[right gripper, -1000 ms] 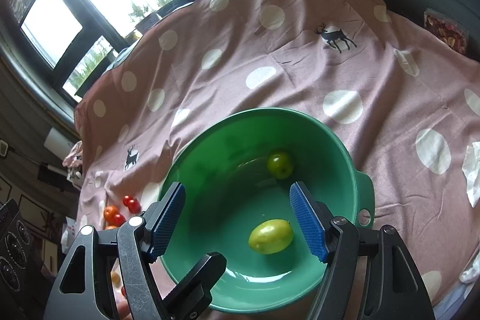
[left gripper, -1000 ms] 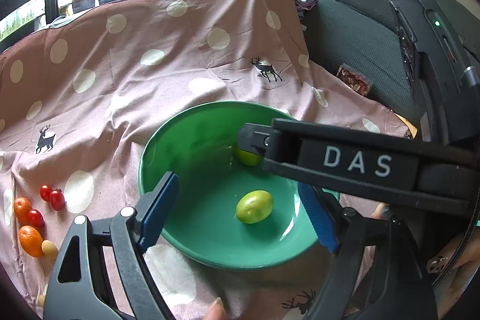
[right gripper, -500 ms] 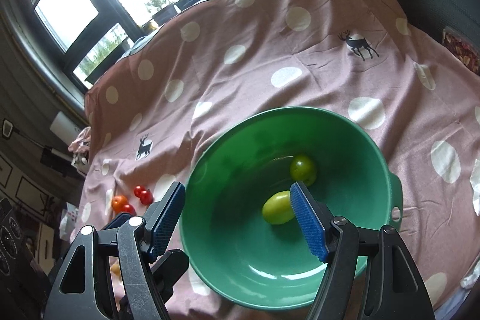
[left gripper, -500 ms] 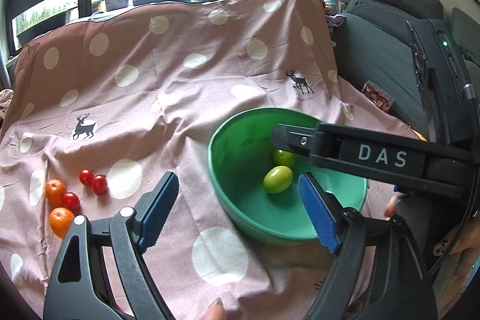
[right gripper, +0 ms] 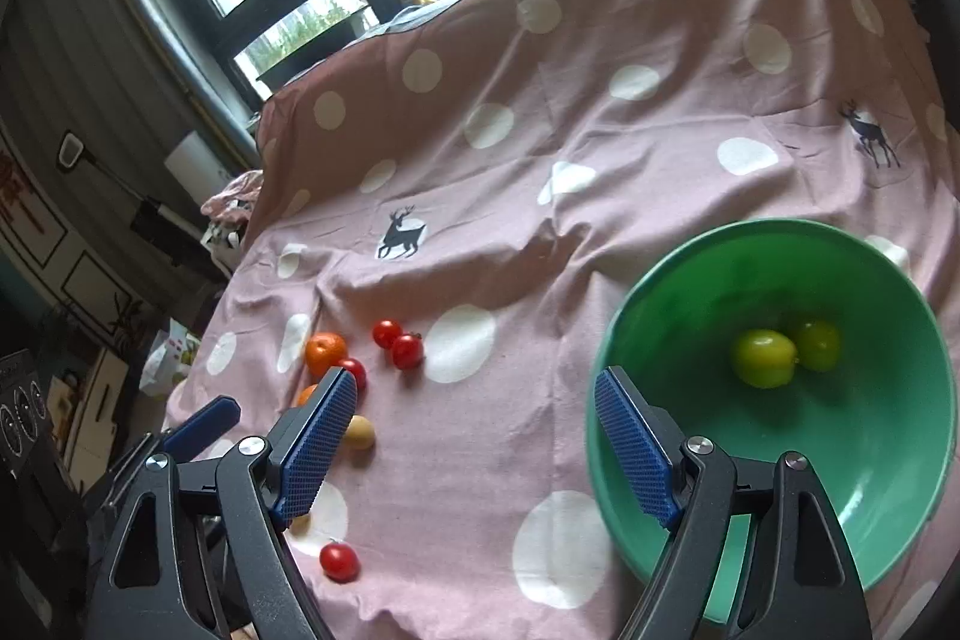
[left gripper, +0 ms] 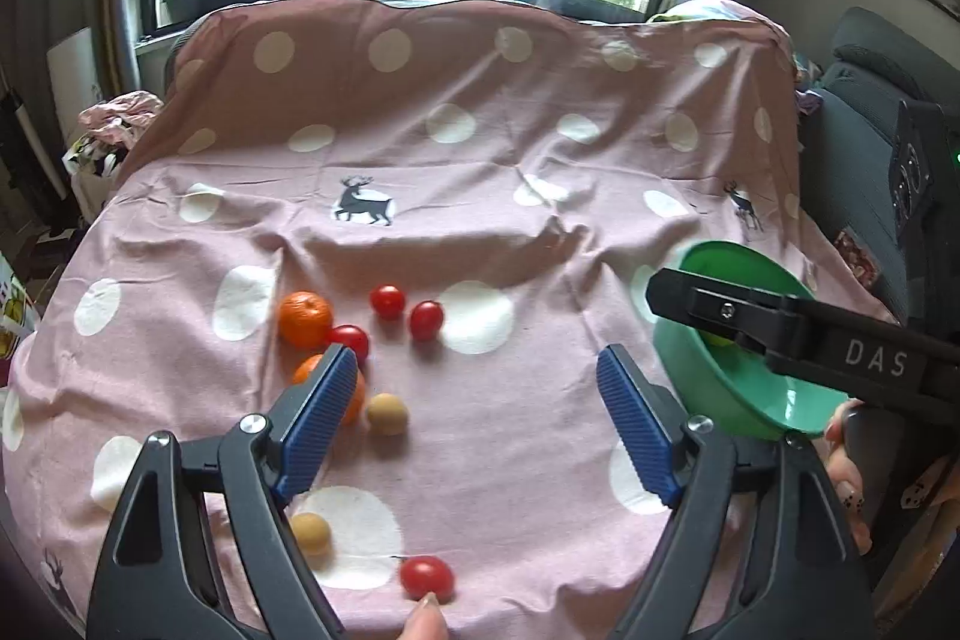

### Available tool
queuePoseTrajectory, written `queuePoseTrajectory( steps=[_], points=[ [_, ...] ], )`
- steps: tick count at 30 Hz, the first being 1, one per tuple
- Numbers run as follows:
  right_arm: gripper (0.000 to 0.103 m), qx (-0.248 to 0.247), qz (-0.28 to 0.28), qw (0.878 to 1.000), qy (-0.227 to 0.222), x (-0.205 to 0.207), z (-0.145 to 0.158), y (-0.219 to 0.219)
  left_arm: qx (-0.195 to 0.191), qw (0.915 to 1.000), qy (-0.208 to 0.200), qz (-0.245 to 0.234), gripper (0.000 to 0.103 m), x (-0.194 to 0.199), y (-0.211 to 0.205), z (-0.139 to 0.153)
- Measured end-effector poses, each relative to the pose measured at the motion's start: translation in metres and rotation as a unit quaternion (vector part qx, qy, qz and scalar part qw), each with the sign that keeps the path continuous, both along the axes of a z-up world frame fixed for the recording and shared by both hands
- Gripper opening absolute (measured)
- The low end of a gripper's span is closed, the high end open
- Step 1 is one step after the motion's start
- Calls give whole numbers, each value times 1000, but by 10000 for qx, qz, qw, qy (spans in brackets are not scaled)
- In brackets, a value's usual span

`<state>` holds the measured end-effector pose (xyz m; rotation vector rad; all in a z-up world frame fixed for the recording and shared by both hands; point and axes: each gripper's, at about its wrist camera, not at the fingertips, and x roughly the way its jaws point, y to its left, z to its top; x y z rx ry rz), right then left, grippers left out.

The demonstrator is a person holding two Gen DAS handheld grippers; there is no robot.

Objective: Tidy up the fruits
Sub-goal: 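Withdraw the right gripper from the bowl back toward the fruits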

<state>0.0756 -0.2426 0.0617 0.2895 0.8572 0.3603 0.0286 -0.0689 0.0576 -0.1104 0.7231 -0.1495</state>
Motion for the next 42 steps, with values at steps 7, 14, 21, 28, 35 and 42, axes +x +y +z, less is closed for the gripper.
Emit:
queuePoseTrajectory(
  steps=[7, 14, 21, 28, 35, 42],
  points=[
    [82, 44, 287, 9994, 163, 13, -9, 31, -331, 9978, 139, 554, 82, 4, 49, -13],
    [82, 173, 649, 9963, 544, 38, -19, 63, -646, 9937, 492, 777, 82, 20, 78, -36],
    [82, 120, 914, 9912, 953, 69, -38, 102, -841, 9881, 884, 933, 82, 33, 91, -53],
    [82, -383, 1191, 9879, 916, 69, -56, 127, -817, 9882, 1034, 785, 81, 37, 85, -62],
    [82, -415, 1410, 9848, 924, 70, -61, 135, -781, 9871, 1159, 779, 81, 41, 81, -70],
    [76, -160, 1595, 9797, 1206, 74, -71, 139, -865, 9868, 1235, 596, 76, 43, 73, -72]
  ],
)
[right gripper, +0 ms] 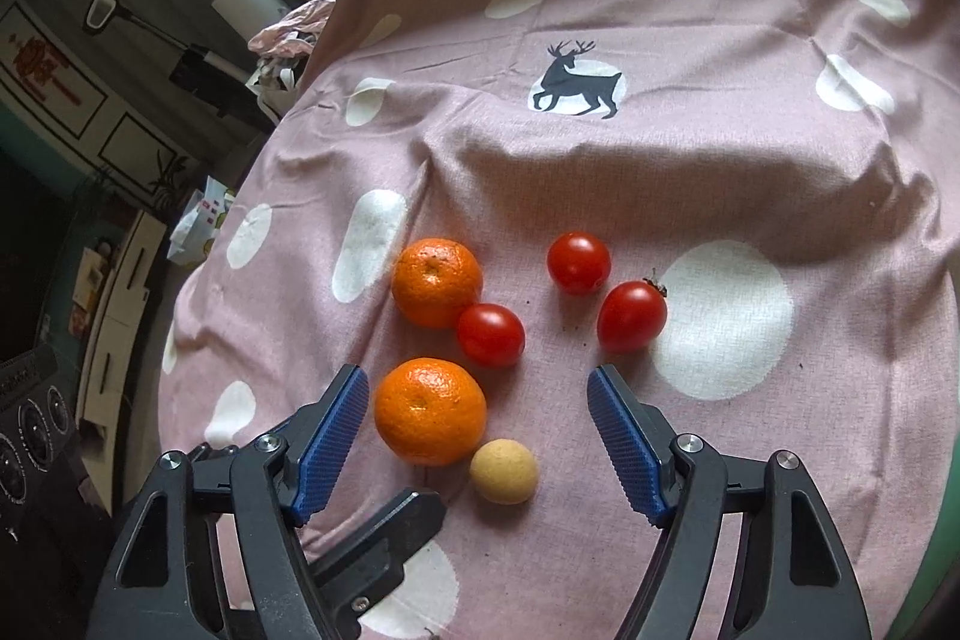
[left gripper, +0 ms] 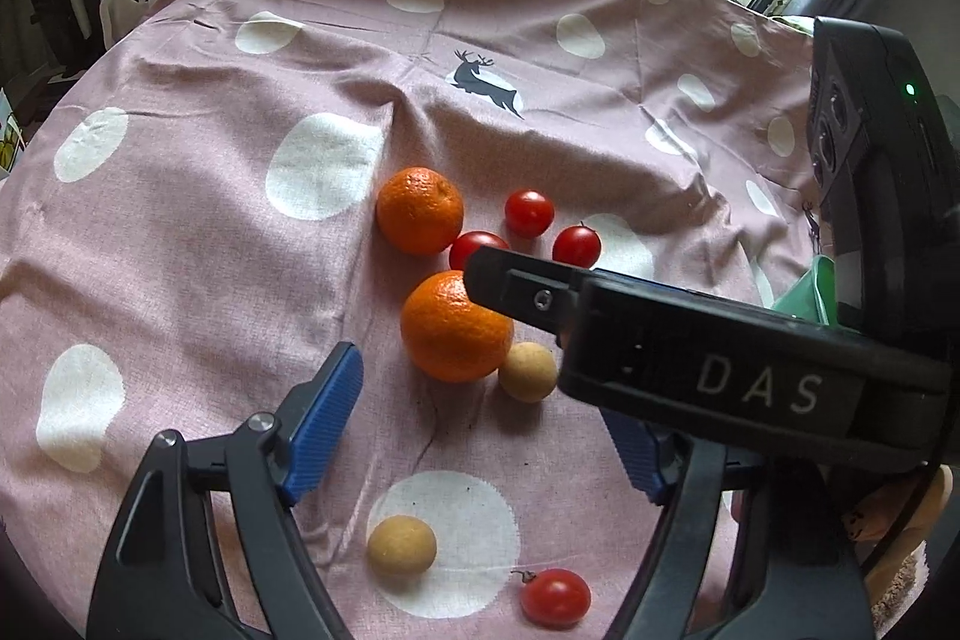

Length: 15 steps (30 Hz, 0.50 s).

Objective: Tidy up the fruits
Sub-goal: 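Withdraw the right gripper from the bowl back toward the fruits, then close the right gripper around the mandarin orange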

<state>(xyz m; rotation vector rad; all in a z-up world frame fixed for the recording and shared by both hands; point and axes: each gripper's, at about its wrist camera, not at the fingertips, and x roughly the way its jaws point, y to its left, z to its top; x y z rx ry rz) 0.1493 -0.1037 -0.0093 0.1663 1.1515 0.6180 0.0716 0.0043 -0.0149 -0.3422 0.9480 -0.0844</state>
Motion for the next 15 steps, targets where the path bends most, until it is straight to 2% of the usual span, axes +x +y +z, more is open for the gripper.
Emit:
queuePoseTrajectory(
  steps=[3, 5, 7, 11, 14, 15],
  points=[
    [72, 108, 55, 9998, 149, 1, -5, 2, 188, 9998, 85, -37, 75, 3, -7, -4],
    [60, 131, 113, 9995, 257, 1, -10, 4, 194, 9997, 138, -3, 72, 5, -6, -7],
    [59, 300, 152, 9988, 343, 3, -14, 5, 84, 9998, 177, 57, 72, 6, -3, -9],
    [58, 498, 194, 9973, 509, 4, -18, 6, -29, 9997, 235, 115, 65, 9, 1, -13],
    [58, 607, 232, 9960, 610, 5, -21, 7, -74, 9993, 351, 104, 53, 11, 1, -17],
    [58, 632, 260, 9957, 632, 5, -21, 8, -79, 9991, 392, 137, 53, 12, 1, -19]
  ],
)
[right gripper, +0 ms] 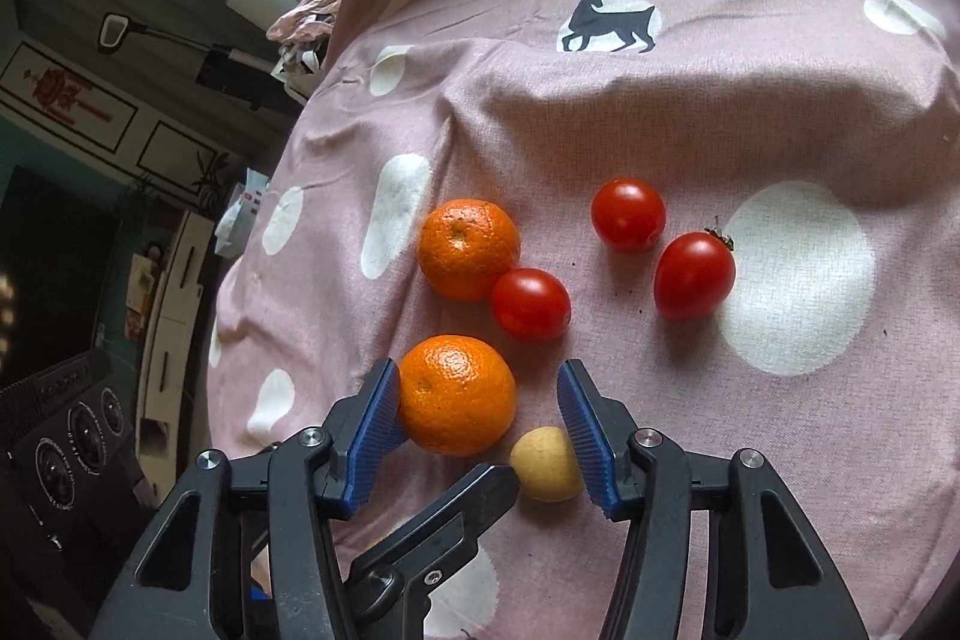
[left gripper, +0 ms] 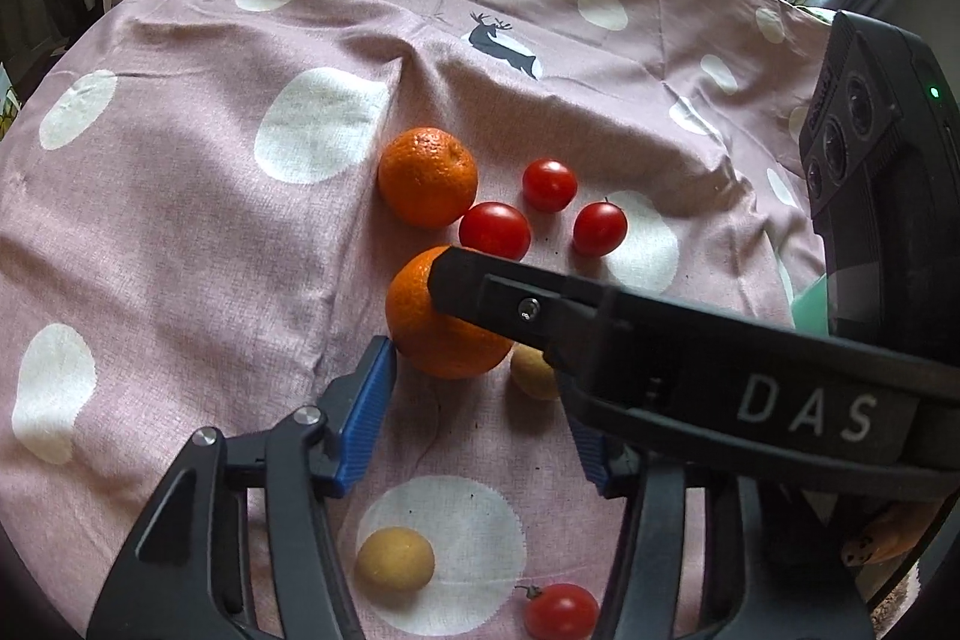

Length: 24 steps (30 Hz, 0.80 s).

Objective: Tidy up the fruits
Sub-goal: 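Close the right gripper around the mandarin orange, then lift the mandarin orange with the right gripper and carry it over the green bowl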

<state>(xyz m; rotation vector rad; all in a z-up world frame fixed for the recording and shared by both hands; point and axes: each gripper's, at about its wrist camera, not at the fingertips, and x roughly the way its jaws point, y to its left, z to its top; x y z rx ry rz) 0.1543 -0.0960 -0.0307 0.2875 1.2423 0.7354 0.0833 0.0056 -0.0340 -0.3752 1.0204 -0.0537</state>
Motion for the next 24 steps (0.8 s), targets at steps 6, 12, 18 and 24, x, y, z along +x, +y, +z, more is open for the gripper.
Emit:
queuePoseTrajectory(
  steps=[6, 12, 18, 24],
  points=[
    [47, 228, 143, 9996, 131, -1, -5, 4, 10, 9999, -19, 149, 44, -1, 6, -2],
    [47, 225, 127, 9997, 55, -4, -3, 5, 56, 9999, -49, 137, 44, -2, 5, -1],
    [47, 203, 142, 9996, -157, -14, 8, 3, 97, 9996, -218, 148, 44, -10, 4, 9],
    [47, 233, 92, 9988, -410, -23, 24, -2, 186, 9986, -497, 54, 44, -18, -3, 22]
  ],
)
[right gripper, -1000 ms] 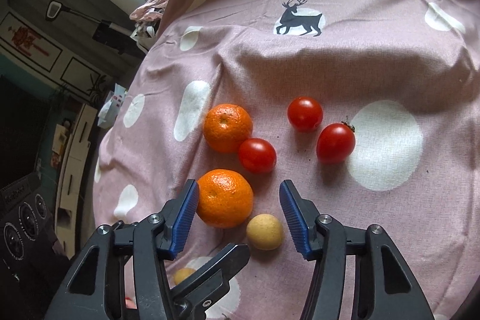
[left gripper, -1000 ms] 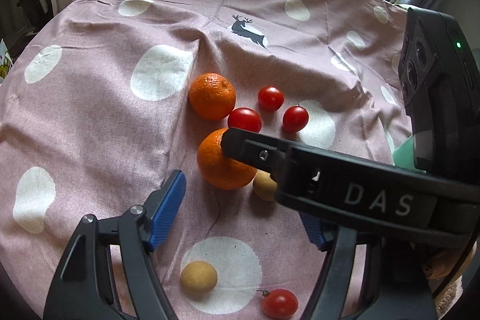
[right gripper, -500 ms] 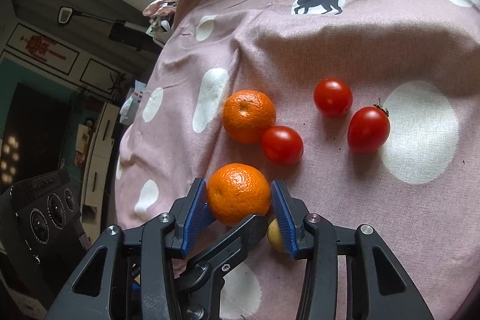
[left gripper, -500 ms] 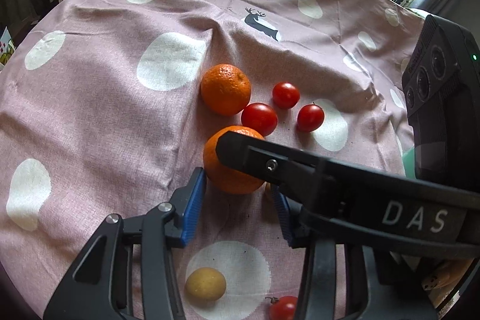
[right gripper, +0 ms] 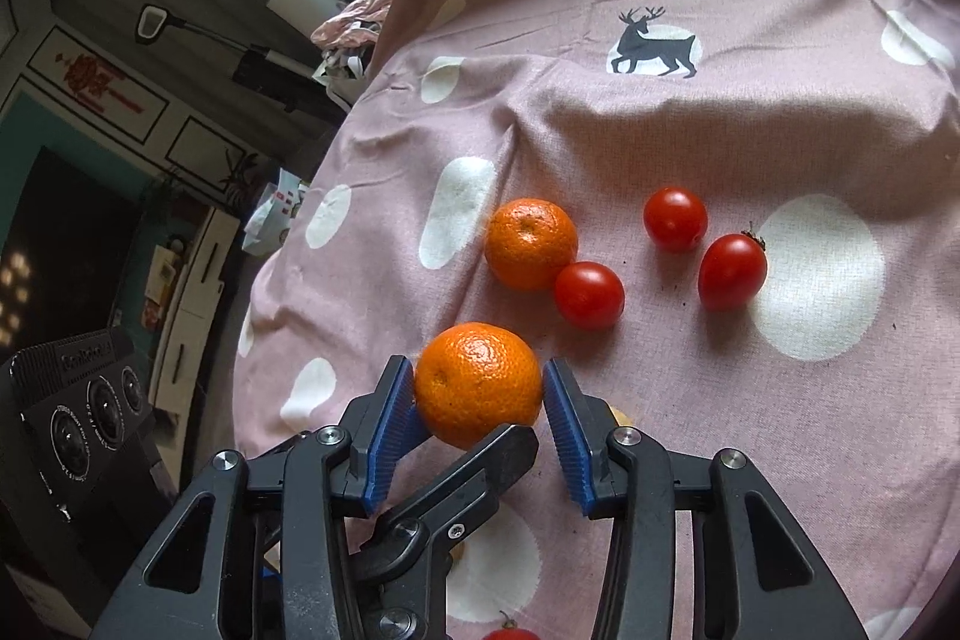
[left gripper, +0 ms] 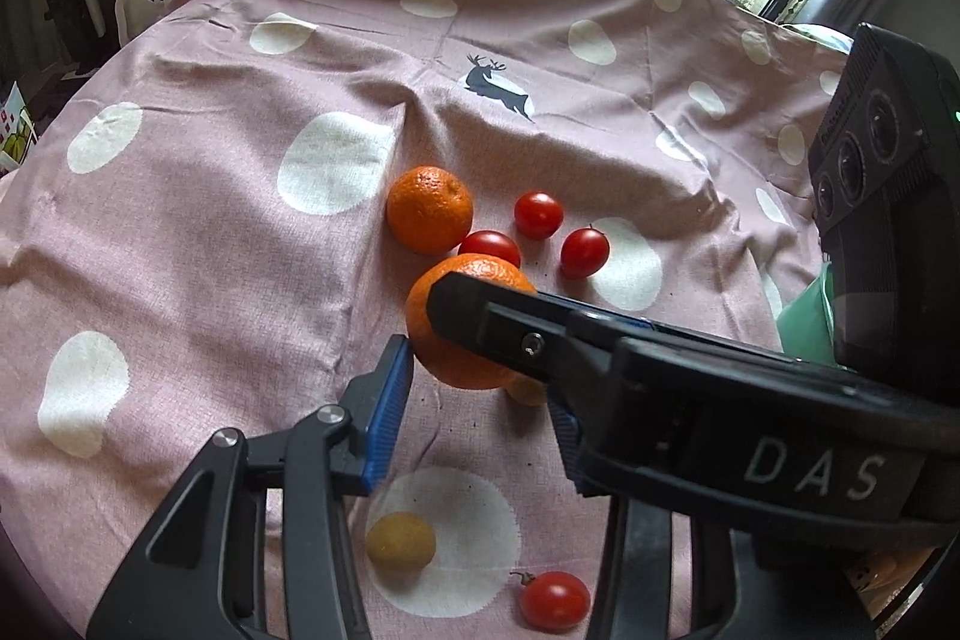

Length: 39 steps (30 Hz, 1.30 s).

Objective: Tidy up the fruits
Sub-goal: 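Lift the mandarin orange with the right gripper and carry it over the green bowl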

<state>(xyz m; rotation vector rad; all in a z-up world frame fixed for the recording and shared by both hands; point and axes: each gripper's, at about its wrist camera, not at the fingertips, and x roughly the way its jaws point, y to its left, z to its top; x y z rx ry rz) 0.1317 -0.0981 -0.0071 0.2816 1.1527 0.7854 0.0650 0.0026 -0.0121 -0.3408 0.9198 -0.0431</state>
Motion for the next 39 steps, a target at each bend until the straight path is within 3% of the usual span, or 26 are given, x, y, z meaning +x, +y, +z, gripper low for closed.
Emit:
queuePoseTrajectory(
  steps=[11, 22, 39],
  points=[
    [47, 69, -239, 9983, -536, -26, 37, -18, 139, 9978, -610, -240, 44, -24, -17, 32],
    [47, -177, -596, 9913, -1160, -61, 72, -38, 67, 9915, -1094, -703, 44, -47, -40, 59],
    [47, 23, -1692, 9725, -1601, -93, 89, -135, 225, 9742, -1478, -1693, 44, -54, -130, 83]
  ],
)
